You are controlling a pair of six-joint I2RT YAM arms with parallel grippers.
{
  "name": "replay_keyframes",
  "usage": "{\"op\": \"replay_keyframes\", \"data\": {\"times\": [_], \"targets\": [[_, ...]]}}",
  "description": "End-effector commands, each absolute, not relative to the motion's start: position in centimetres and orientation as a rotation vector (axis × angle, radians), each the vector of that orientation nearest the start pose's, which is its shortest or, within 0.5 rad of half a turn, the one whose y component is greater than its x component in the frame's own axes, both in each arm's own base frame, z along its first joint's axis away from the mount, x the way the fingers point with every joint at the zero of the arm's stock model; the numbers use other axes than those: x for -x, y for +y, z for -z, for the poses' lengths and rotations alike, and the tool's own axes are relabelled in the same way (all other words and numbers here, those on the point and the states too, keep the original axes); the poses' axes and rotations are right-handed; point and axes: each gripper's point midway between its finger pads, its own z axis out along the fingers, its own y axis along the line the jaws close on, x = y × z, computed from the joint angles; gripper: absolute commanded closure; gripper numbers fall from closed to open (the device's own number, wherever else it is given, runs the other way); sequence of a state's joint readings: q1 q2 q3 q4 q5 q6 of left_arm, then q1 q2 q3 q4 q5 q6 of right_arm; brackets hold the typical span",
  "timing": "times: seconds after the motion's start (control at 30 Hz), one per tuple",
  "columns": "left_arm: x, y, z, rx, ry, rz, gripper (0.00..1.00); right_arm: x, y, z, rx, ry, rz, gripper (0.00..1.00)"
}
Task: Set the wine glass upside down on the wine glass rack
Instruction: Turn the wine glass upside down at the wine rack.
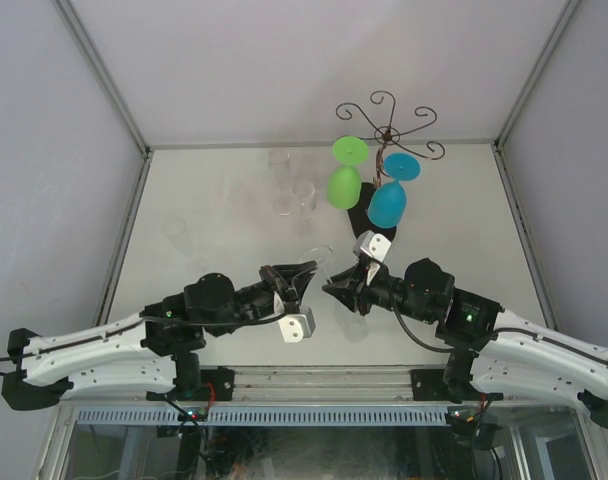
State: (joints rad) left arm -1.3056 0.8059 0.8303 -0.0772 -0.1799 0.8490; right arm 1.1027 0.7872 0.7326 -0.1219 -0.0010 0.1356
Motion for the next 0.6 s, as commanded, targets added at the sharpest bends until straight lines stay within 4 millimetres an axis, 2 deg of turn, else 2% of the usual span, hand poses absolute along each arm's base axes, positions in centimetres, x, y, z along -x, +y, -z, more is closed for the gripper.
{"op": "replay_keyframes", "data": {"times": [0.0,0.1,0.13,0.27,0.43,0.57], "targets": [[-14.2,-29.4,-34.1,-1.317,0.876,0.247,1.00,-14.5,28.9,-27.6,0.833,1.575,-0.885,0.84],[-14.2,-29.3,-34.2,-1.311,0.879,0.248,1.00,-14.3,29.0,-27.2,0.846,1.591,-0.891,0.92],[-14.3,-29.3,-34.2,-1.310,0.882,0.245,1.00,-14.3,28.9,-27.1,0.846,1.596,-0.888,0.98],[-14.2,-29.3,-34.4,-1.294,0.895,0.266,0.98,-14.9,28.4,-26.9,0.814,1.615,-0.849,1.00],[-14.1,-29.0,-35.7,-1.225,0.918,0.336,0.66,-16.5,26.9,-28.2,0.674,1.612,-0.796,1.00],[-14.6,-28.6,-36.4,-1.176,0.955,0.361,0.53,-18.0,25.2,-28.3,0.603,1.625,-0.702,1.00]]}}
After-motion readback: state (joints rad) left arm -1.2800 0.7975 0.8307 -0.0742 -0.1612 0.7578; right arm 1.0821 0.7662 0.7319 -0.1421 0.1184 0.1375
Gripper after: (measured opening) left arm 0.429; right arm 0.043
